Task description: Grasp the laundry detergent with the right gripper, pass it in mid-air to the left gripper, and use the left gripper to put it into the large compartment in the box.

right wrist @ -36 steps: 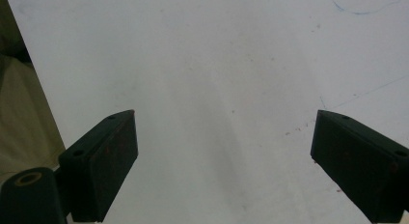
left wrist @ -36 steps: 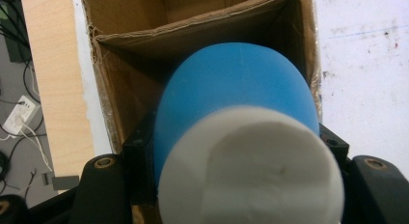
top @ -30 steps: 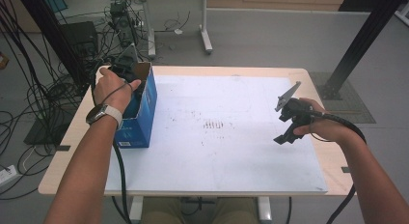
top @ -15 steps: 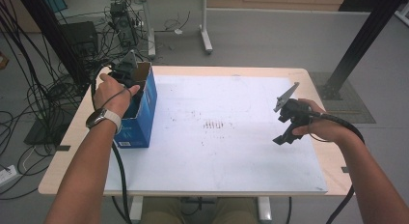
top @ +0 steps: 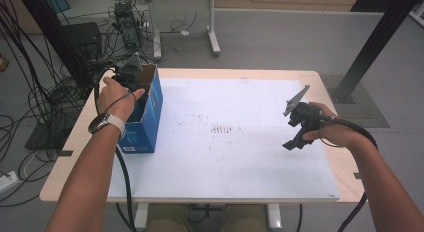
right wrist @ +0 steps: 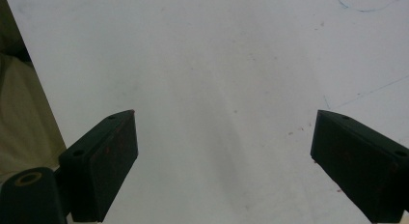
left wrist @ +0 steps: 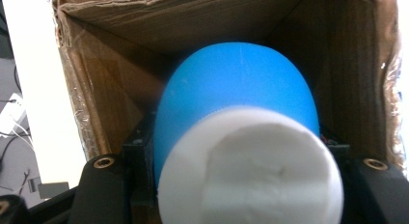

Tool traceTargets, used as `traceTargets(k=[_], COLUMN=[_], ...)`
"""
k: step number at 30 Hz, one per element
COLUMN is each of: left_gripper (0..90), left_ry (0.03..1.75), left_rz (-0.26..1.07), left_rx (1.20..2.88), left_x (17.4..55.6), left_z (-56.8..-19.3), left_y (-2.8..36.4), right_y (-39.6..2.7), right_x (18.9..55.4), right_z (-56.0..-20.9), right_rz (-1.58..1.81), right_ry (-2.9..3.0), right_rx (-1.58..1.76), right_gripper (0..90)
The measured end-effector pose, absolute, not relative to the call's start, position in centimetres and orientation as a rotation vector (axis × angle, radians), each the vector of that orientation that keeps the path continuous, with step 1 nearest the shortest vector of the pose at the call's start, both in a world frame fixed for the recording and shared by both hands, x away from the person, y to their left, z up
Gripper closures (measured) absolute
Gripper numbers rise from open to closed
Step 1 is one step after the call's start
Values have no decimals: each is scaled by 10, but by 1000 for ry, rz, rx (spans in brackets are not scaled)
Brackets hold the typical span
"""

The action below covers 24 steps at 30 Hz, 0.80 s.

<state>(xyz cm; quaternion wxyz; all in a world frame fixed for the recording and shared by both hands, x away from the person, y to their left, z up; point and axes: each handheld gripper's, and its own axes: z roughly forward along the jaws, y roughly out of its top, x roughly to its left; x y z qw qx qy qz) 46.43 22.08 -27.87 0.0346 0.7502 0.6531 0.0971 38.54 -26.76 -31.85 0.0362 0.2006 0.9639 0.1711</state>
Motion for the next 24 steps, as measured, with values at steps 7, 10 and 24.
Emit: traceTargets(k=[7,10,24], left_gripper=[373,374,373], left_ry=[2005,2006,2001], left_rz=[296,297,300], left_rx=[2305,2307,2300], left_x=[463,463,463], left_z=[-279,-279,-279], left_y=[222,221,222], right_y=[-268,-269,-267], right_x=[384,383,385], right_z=[-318,-318,-318], right_rz=[525,522,520], right_ry=[2958,2959,2961], right_rx=[619,617,609], right_gripper=[94,94,94])
